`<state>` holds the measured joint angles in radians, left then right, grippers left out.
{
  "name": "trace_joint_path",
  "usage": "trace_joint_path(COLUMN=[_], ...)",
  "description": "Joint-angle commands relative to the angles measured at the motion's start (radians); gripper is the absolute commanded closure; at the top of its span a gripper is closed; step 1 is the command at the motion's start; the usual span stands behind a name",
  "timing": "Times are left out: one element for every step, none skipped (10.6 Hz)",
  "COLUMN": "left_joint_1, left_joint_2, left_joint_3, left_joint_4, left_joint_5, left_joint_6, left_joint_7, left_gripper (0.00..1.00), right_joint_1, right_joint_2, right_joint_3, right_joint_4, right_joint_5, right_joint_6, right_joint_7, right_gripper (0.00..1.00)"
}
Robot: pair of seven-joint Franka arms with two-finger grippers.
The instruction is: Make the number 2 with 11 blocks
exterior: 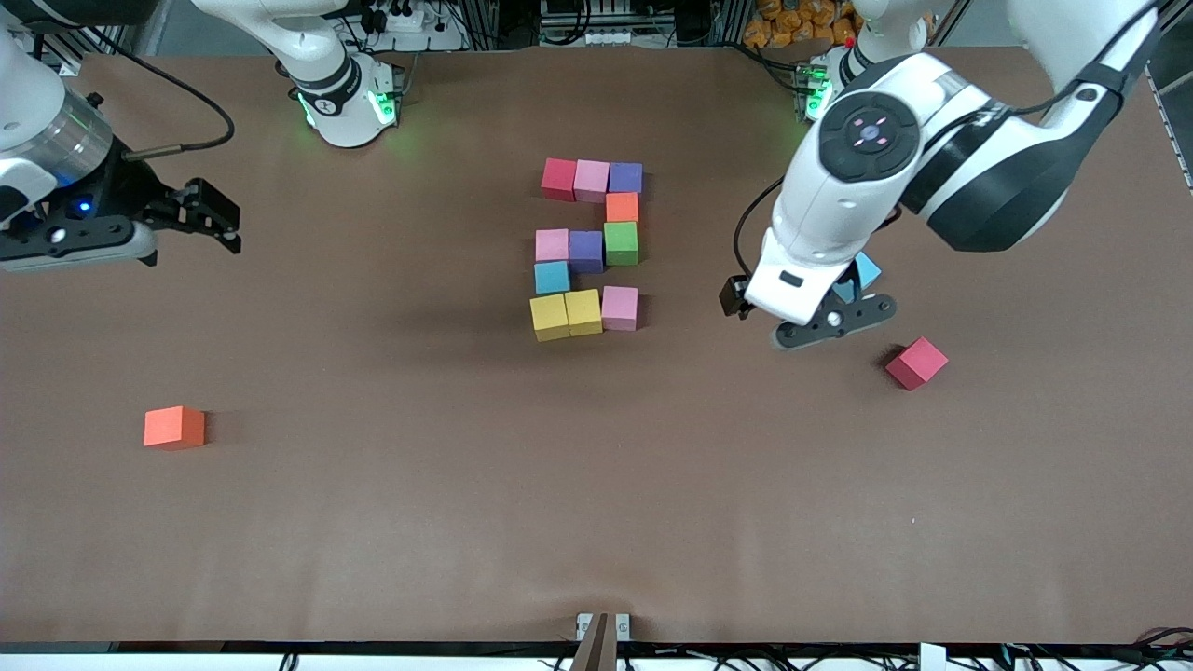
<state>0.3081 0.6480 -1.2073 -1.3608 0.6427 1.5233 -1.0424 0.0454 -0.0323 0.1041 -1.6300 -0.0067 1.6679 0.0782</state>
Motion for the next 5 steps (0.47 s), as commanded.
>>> trace_joint_path(left_joint_1=[-0.093,-0.133,-0.183,-0.213,-0.237], left_joint_2=[-0.138,-0.183,-0.224,-0.234,-0.241], left_joint_3=[0.223,0.323,0.41,0.461,0.51], left_joint_4=[0.035,0.034,0.035,0.052,0.067], left_joint_5=[-0.148,-0.211,-0.237,-0.257,-0.294], left_joint_6=[-0.028,-0.026,-0.026,-0.026,-0.026], left_joint_7=[0.203,0.282,0.361,0.416,0.442], left_gripper=[0.0,0.0,0.0,0.0,0.0], right_joint_1=[-0.013,-0.016,-0.021,-0.03,-0.032], right_joint_2=[0.053,0.07,0.071,0.071,0.071], right_joint_3=[0.003,0.003,0.002,0.002,0.002], right_joint_4=[0.072,0.102,0.104,0.104,0.104], right_joint_5=[-0.016,-0.016,-0.016,-0.015,-0.015], right_joint_6=[0.013,0.007,0.007,0.007,0.007], right_joint_7=[0.11,0.117,0.117,0.115,0.107], right_gripper=[0.0,0.0,0.0,0.0,0.0])
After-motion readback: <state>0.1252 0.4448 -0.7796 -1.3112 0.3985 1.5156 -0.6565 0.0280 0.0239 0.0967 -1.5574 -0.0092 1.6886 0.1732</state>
